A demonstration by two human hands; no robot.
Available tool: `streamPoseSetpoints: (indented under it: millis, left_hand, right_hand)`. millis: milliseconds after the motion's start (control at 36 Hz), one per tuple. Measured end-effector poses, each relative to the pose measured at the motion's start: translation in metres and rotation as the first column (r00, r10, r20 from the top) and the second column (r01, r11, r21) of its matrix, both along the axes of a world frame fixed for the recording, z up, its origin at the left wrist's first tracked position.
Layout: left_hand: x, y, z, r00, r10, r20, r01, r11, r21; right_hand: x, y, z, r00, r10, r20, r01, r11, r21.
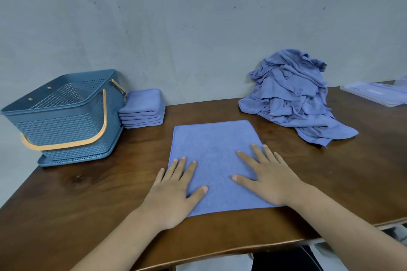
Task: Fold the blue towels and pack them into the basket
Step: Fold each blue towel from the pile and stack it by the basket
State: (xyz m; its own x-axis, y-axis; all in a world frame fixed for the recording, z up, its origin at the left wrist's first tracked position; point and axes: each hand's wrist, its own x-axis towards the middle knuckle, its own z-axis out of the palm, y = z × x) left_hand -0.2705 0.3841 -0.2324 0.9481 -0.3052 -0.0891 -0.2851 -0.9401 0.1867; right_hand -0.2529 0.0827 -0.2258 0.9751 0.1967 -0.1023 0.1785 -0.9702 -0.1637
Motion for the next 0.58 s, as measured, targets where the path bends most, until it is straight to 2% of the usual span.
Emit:
streamPoseSetpoints:
  millis: [83, 139, 222, 306, 417, 500, 556, 583]
  left_hand:
    - [-0.005, 0.0, 0.005, 0.999, 0.033, -0.016, -0.032, 0.999, 0.033]
    - [-0.008, -0.008, 0.007, 0.999, 0.049, 0.023, -0.049, 0.998, 0.028]
    - [-0.013, -0.026, 0.007, 0.994, -0.025, 0.104, 0.026, 1.0, -0.015]
    - [-0.017, -0.037, 0.006, 0.988, -0.148, 0.046, 0.148, 0.989, 0.0]
    - [-0.018, -0.03, 0.012, 0.983, -0.174, -0.06, 0.175, 0.984, 0.008]
    - [-0.013, -0.025, 0.022, 0.977, -0.187, -0.105, 0.191, 0.981, 0.028]
    - [0.0, -0.028, 0.033, 0.984, -0.169, -0.062, 0.169, 0.986, -0.001]
    - [0.011, -0.032, 0.038, 0.988, -0.156, -0.016, 0.155, 0.987, -0.036]
  right_hand:
    - [-0.008, 0.003, 0.005, 0.997, 0.005, 0.073, -0.001, 0.999, -0.055]
    - [-0.017, 0.008, 0.005, 0.991, 0.065, 0.116, -0.061, 0.997, -0.036]
    - [-0.029, 0.017, 0.0, 0.988, 0.138, 0.064, -0.14, 0.989, 0.036]
    - [-0.031, 0.016, -0.003, 0.987, 0.15, 0.057, -0.152, 0.988, 0.018]
    - [-0.033, 0.004, 0.002, 0.983, 0.181, 0.004, -0.181, 0.983, 0.033]
    - [-0.032, -0.006, 0.013, 0.97, 0.223, -0.097, -0.217, 0.974, 0.062]
    - [-0.022, -0.011, 0.025, 0.965, 0.232, -0.119, -0.225, 0.972, 0.066]
    - [-0.012, -0.011, 0.03, 0.972, 0.218, -0.084, -0.212, 0.974, 0.08]
